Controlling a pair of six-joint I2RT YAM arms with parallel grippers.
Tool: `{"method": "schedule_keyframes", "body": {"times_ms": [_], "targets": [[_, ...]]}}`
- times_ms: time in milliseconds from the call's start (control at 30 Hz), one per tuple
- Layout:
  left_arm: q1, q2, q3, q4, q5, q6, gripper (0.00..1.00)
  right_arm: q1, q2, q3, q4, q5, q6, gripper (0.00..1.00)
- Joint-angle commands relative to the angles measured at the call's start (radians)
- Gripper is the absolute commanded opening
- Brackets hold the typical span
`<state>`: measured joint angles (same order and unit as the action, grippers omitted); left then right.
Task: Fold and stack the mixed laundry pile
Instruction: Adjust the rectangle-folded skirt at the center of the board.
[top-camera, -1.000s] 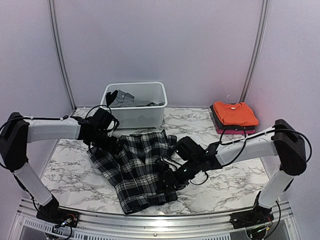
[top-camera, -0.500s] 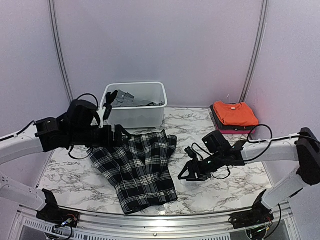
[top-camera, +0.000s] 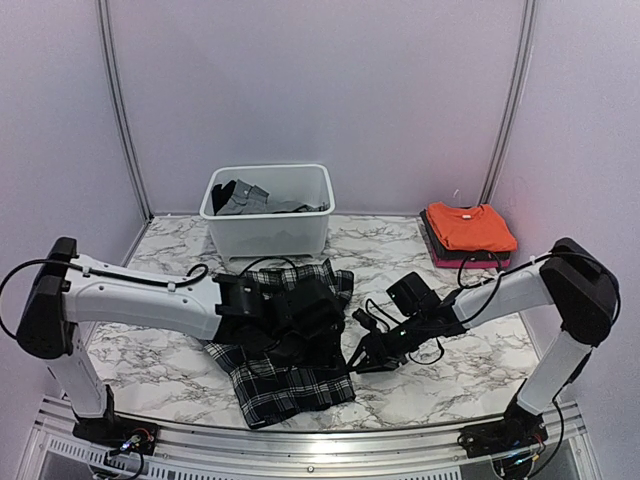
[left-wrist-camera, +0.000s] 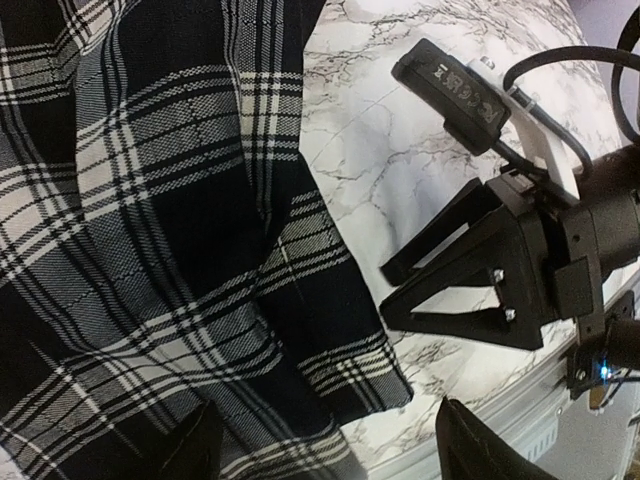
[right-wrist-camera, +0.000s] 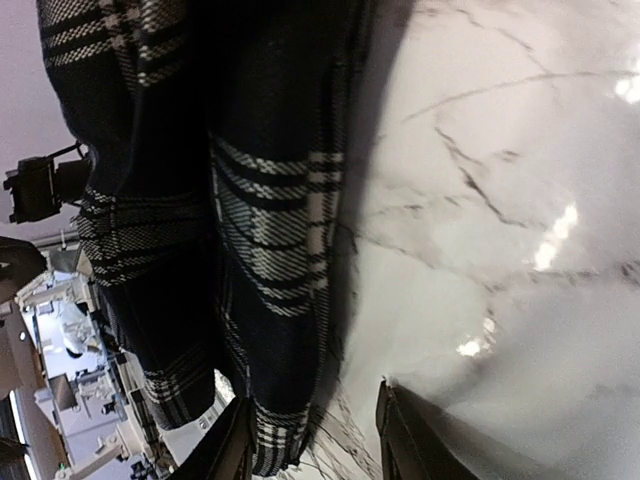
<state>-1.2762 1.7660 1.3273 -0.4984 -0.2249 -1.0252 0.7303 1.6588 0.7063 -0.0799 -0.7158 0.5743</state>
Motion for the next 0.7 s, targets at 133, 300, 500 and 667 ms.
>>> {"method": "schedule_keyframes", "body": {"times_ms": [133,300,500,667], "targets": [[0.012,0.156,0.183,-0.221,-0.031,-0.082,0.73,-0.002,0.060,0.012,0.129,-0.064,0.046,0.41],[0.028,0.196,0.193,-0.247,0.000,-0.102,0.66,0.005,0.074,-0.012,0.170,-0.086,0.064,0.39],[0.035,0.239,0.208,-0.259,0.017,-0.135,0.50,0.009,0.077,-0.031,0.198,-0.100,0.072,0.37],[0.037,0.263,0.270,-0.256,0.022,-0.115,0.19,0.022,0.095,-0.045,0.242,-0.120,0.091,0.23]]}}
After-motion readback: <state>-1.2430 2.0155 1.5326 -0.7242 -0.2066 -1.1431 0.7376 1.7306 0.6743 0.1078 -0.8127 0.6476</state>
